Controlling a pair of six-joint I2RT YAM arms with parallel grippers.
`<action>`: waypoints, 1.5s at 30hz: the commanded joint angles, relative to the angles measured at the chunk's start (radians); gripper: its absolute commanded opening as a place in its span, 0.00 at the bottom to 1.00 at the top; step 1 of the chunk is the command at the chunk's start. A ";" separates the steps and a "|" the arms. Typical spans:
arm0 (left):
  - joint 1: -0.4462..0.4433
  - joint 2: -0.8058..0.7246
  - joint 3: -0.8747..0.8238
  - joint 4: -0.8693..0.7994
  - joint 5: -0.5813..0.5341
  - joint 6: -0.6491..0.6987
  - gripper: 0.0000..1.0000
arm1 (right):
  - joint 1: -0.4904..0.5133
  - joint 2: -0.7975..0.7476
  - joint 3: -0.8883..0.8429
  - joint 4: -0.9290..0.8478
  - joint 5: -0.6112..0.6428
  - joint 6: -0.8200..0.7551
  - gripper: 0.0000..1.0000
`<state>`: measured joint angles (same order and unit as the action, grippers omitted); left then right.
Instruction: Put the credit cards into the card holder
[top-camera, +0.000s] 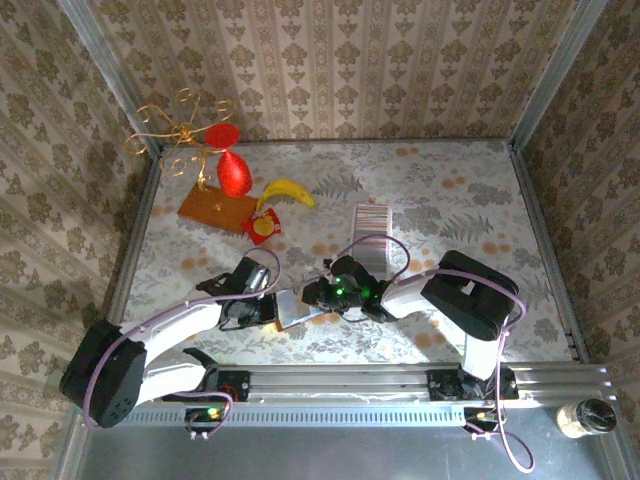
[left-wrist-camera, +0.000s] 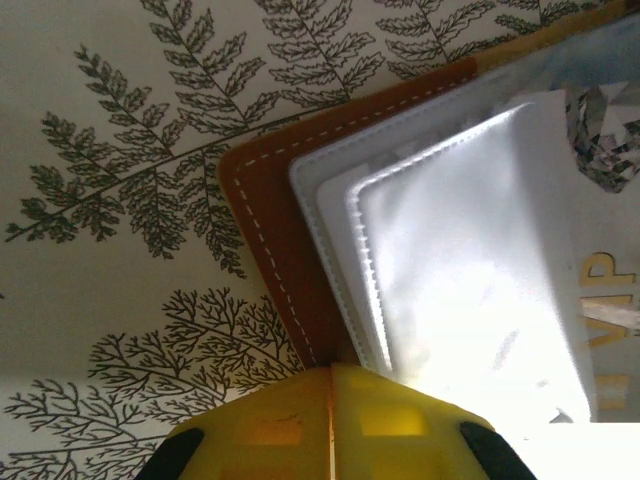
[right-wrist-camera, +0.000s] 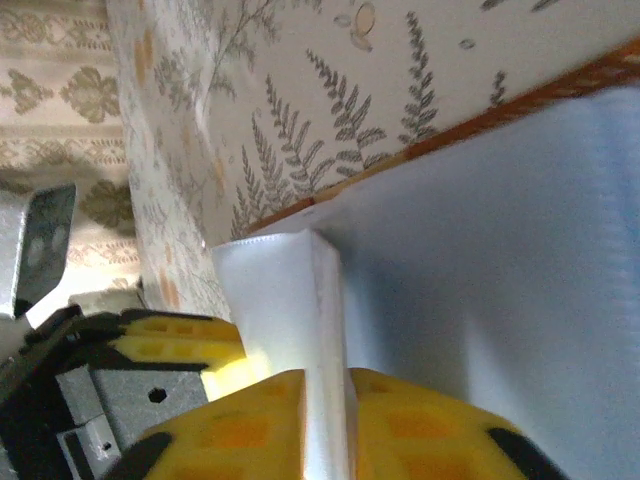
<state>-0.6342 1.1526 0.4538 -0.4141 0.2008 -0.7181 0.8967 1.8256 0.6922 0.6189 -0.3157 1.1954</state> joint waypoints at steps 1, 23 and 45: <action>-0.007 0.009 -0.032 -0.023 -0.032 -0.004 0.09 | 0.011 -0.016 0.033 -0.166 0.013 -0.058 0.25; 0.019 -0.119 -0.035 -0.039 -0.011 -0.037 0.22 | 0.013 -0.035 0.182 -0.524 0.106 -0.239 0.25; 0.070 0.058 -0.055 0.155 0.018 -0.063 0.13 | 0.056 0.036 0.303 -0.574 0.077 -0.300 0.09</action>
<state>-0.5613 1.1721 0.4206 -0.2939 0.2245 -0.7746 0.9432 1.8420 0.9695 0.0742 -0.2321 0.9146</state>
